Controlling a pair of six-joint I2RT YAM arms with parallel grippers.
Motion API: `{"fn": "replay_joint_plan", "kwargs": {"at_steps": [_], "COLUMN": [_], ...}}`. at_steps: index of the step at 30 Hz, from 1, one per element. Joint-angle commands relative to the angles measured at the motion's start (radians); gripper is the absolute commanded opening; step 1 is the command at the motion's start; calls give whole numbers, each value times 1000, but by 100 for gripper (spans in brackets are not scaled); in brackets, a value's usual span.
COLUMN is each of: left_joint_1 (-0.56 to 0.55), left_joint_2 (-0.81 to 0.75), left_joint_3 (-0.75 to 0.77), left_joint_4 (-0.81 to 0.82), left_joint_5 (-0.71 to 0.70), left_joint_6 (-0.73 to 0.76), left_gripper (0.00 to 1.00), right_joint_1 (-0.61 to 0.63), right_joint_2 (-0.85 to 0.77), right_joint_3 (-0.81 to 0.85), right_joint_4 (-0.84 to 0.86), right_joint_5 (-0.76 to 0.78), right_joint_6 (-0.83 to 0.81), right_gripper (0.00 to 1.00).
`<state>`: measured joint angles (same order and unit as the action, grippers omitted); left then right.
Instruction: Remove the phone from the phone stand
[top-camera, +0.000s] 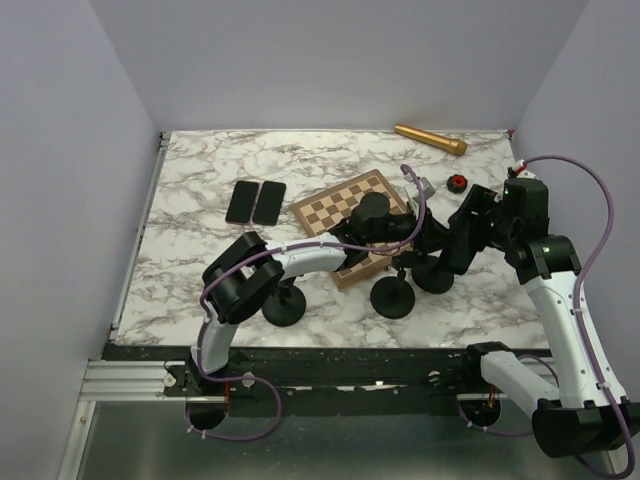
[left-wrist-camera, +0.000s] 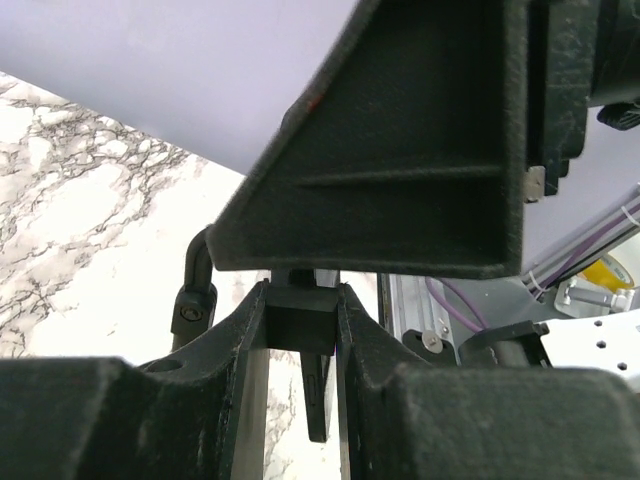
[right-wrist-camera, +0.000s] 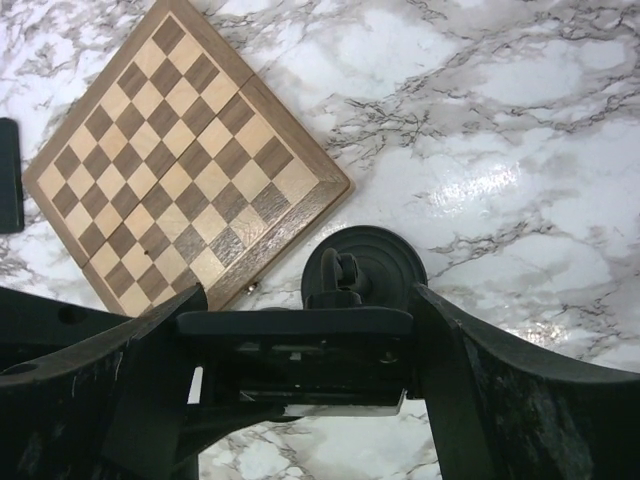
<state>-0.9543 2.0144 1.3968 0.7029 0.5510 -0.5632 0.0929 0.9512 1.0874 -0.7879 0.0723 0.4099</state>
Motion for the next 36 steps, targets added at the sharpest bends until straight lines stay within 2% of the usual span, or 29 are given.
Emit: {"fn": "replay_joint_plan", "kwargs": {"at_steps": [1,9,14,20,21,24,26,31,36], "left_joint_1": [-13,-25,-40,-36,-33,-3,24,71,116], "left_joint_2": [-49,-75,-82,-76,-70,-63,-58,-65,-39], "left_joint_3": [-45,-71,-52,-26,-13,-11,-16,-53,-88], "left_joint_4": [55,58,16,-30,-44,-43,-44,-60,36], "left_joint_5": [-63,-117,-180,-165,-141,-52,12,81,200], "left_joint_6": [-9,1,7,24,23,-9,-39,-54,-134], "left_gripper": [0,0,0,0,0,0,0,0,0], "right_joint_1": [-9,-8,40,59,58,59,59,59,62], "right_joint_2": [15,35,45,6,-10,-33,-37,-87,-116], "right_joint_3": [9,54,50,2,-19,-58,-69,-117,-142], "right_joint_4": [-11,-81,-91,-19,12,70,86,141,171], "right_joint_5": [87,167,222,239,229,188,183,218,229], "right_joint_6": [78,58,35,-29,-49,-97,-124,-162,-199], "right_gripper": [90,92,88,68,61,19,1,1,1]}}
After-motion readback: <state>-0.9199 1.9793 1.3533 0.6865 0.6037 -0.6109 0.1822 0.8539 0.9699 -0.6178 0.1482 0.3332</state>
